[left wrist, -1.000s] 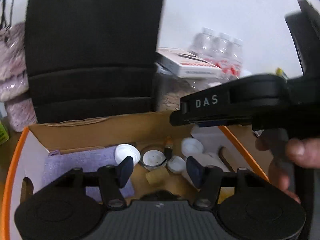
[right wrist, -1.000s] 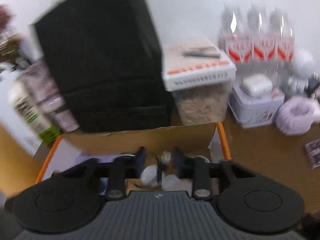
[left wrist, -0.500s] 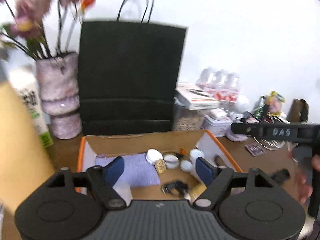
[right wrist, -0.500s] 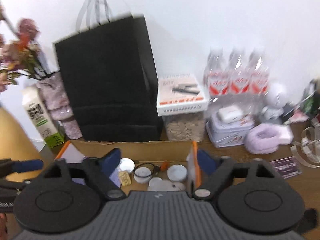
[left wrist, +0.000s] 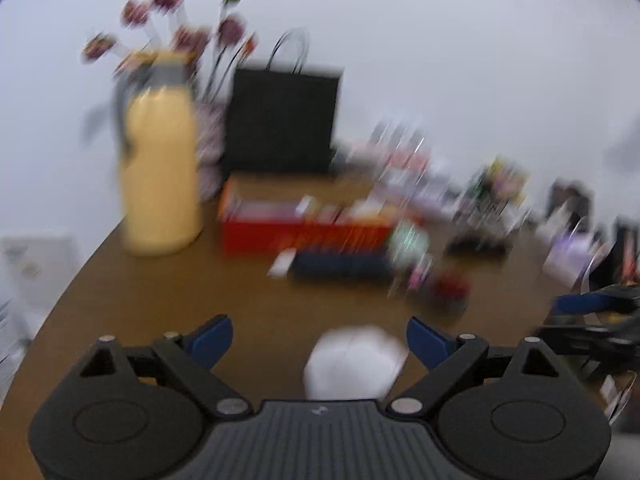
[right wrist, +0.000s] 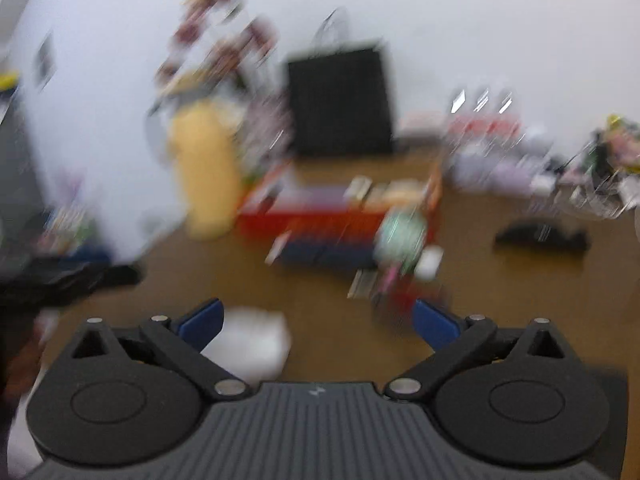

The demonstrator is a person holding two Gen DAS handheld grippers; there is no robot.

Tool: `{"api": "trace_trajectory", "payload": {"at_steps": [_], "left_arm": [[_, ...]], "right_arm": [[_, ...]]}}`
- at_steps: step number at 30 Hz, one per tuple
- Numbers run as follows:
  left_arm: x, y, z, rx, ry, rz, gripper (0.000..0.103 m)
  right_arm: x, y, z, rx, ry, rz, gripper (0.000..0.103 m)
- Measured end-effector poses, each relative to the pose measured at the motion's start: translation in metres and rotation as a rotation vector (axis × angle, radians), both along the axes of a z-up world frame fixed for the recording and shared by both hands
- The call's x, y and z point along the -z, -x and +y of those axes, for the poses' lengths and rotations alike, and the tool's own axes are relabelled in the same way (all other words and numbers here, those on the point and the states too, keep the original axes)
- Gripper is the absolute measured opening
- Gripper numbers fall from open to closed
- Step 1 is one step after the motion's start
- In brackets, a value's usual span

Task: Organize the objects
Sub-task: 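Grasp a white cap with the left gripper near the box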

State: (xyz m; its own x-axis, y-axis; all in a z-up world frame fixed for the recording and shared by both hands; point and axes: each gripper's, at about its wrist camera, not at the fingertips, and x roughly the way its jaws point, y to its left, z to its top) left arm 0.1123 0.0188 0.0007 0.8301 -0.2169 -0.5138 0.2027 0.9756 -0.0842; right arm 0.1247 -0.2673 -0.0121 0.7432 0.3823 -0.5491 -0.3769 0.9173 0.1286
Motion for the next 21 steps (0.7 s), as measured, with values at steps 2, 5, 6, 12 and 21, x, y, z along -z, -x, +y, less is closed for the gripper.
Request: {"api": "trace_trajectory", "payload": {"at_steps": [2,5,6,12,21], "left_arm": [[0.013,0.011,0.009,-0.02,0.026,0.06,0.092],[0.022,0.014,0.025,-0.082,0.107,0.097,0.087],[0.021,0.012,0.026,-0.099,0.101,0.085,0.086],[0.018,-0.014,0.021,-0.092,0.049,-0.003,0.083],[0.033,-0.138,0.004,-0.027,-0.071,-0.096,0.07]], "right_arm": [[0.006,0.024,-0.003,0.001,0.023,0.027,0.103],[0.005,0.034,-0.019,0.01,-0.069,0.003,0.103],[0.004,0.032,-0.023,0.043,-0.085,-0.009,0.102],[0.006,-0.004,-0.025,0.169,-0.036,-0.064,0.085],[0.021,-0.113,-0.021,0.28,0.1,-0.082,0.059]]}}
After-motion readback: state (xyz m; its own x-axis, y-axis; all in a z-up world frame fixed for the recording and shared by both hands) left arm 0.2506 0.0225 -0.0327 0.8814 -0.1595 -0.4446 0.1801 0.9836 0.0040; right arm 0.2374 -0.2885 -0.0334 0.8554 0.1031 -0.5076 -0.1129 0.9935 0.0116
